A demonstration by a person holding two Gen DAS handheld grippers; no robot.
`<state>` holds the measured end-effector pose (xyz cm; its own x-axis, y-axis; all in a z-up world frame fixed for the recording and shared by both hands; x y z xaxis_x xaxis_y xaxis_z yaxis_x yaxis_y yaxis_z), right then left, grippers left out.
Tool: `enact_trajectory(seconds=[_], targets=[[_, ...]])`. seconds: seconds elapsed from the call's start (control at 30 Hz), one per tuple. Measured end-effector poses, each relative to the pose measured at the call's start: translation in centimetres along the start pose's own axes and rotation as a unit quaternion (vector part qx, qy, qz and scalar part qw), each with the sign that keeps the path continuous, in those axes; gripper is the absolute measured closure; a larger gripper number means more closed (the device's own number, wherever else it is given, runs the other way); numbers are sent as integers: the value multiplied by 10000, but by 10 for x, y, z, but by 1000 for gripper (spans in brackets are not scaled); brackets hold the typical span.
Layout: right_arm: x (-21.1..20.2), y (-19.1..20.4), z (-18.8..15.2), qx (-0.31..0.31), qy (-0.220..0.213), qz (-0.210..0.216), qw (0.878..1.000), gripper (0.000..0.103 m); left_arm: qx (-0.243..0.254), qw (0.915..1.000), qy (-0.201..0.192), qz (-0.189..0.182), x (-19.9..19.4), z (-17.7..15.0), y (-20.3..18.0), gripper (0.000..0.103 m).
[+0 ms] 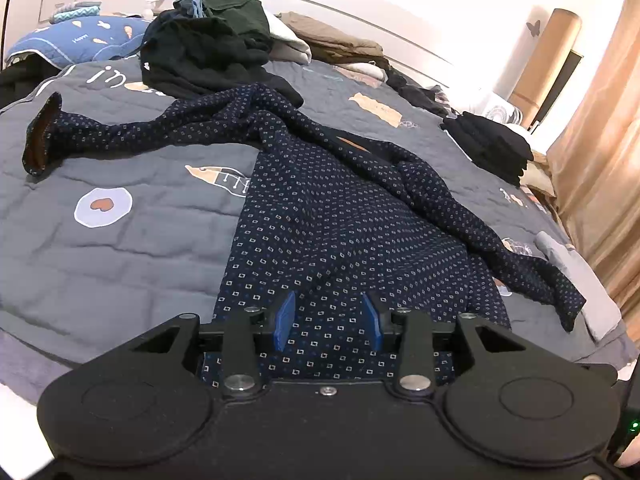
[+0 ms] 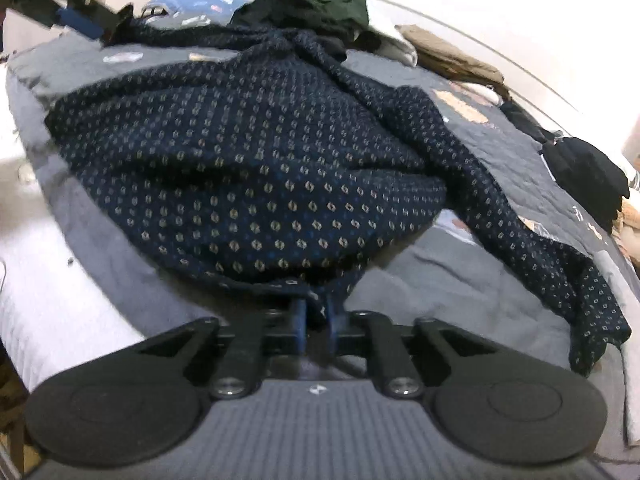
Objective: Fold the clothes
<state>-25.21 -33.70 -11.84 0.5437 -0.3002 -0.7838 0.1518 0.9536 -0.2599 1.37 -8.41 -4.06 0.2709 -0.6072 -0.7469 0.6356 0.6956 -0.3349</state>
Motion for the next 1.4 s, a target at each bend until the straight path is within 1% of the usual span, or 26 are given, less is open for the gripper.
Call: enact_trajectory(seconds=[0.07, 0.13, 0.17, 0.23, 0.27, 0.33, 0.37, 0.4, 0.47, 0.53, 0.63, 0.7, 0.77, 0.87, 0.9, 0.97, 1.03, 1.07, 1.13, 1.17, 1.2, 1.23, 1.27, 1.3, 1.37, 1.4], targets=[[-8, -5, 6, 277, -272, 58, 9992, 98, -54, 10000, -18, 17, -1, 0, 2, 66], [-20, -19, 12, 854, -634, 279, 9939, 98, -94, 9999, -33, 40, -2, 0, 4, 66], [-27, -28, 15, 1218, -817, 438, 9882, 98, -85, 9999, -29, 64, -3, 0, 5, 66], [-39, -51, 20, 2033, -1157, 864, 9684, 98, 57, 9999, 26, 81, -3, -2, 2, 62], [-42, -61, 22, 2351, -1275, 1090, 9574, 98, 246, 9997, 44, 82, -3, -4, -3, 59], [-43, -76, 27, 2742, -1388, 1289, 9428, 98, 824, 9966, 9, 81, -4, -12, -19, 50], [-43, -79, 30, 2813, -1392, 1275, 9409, 98, 1111, 9938, -17, 73, -5, -17, -26, 40], [-41, -81, 33, 2850, -1382, 1232, 9405, 98, 1394, 9902, -50, 65, -7, -23, -34, 33], [-37, -85, 38, 2980, -1334, 1256, 9368, 98, 1927, 9811, -142, 67, -10, -35, -47, 33], [-34, -88, 43, 3093, -1304, 1306, 9329, 98, 2364, 9713, -192, 165, -10, -47, -56, 33], [-30, -98, 50, 3219, -1329, 1353, 9276, 98, 2808, 9591, -151, 316, -7, -60, -64, 33], [-29, -107, 52, 3419, -1347, 1435, 9189, 98, 3041, 9513, -111, 495, -3, -67, -67, 30], [-27, -114, 52, 3602, -1371, 1518, 9102, 98, 3214, 9435, 41, 809, 8, -72, -68, 29], [-25, -118, 53, 3658, -1360, 1485, 9086, 98, 3227, 9351, 428, 1405, 30, -71, -62, 29], [-23, -117, 55, 3649, -1338, 1495, 9092, 98, 3199, 9322, 515, 1611, 37, -70, -58, 29], [-19, -113, 56, 3579, -1294, 1500, 9125, 98, 3139, 9283, 592, 1902, 47, -66, -50, 29], [-17, -109, 58, 3472, -1226, 1470, 9181, 98, 3125, 9248, 650, 2071, 53, -63, -42, 30], [-16, -108, 58, 3460, -1207, 1469, 9188, 98, 3134, 9225, 685, 2145, 56, -62, -38, 32], [-16, -106, 58, 3452, -1177, 1475, 9193, 98, 3147, 9169, 782, 2328, 60, -61, -28, 46], [-16, -106, 58, 3448, -1162, 1479, 9196, 98, 3064, 9180, 807, 2383, 60, -57, -22, 60], [-16, -105, 58, 3444, -1147, 1482, 9199, 98, 2923, 9221, 786, 2409, 59, -52, -16, 76], [-15, -104, 58, 3440, -1132, 1486, 9202, 98, 2787, 9263, 717, 2430, 56, -47, -11, 81], [-15, -104, 58, 3436, -1117, 1489, 9205, 98, 2661, 9308, 563, 2442, 51, -40, -7, 84], [-15, -102, 58, 3405, -1112, 1477, 9219, 98, 2549, 9343, 428, 2454, 47, -33, -3, 91], [-16, -99, 60, 3329, -1108, 1441, 9253, 98, 2356, 9402, 243, 2447, 43, -21, 6, 93], [-15, -97, 60, 3297, -1089, 1449, 9265, 98, 2182, 9469, 200, 2352, 42, -14, 11, 97]])
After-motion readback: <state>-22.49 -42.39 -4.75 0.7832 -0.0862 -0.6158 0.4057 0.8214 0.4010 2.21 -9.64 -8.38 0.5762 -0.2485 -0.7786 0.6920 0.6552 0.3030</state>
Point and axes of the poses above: each gripper's, at about its wrist camera, not at the fingertips, and x roughly the way its jaws point, y to its left, z to its top, the point moved 2 cm from there along x, roughly the way its jaws point, and after that the axes turned 12 degrees about y, right-handed, at the moved point
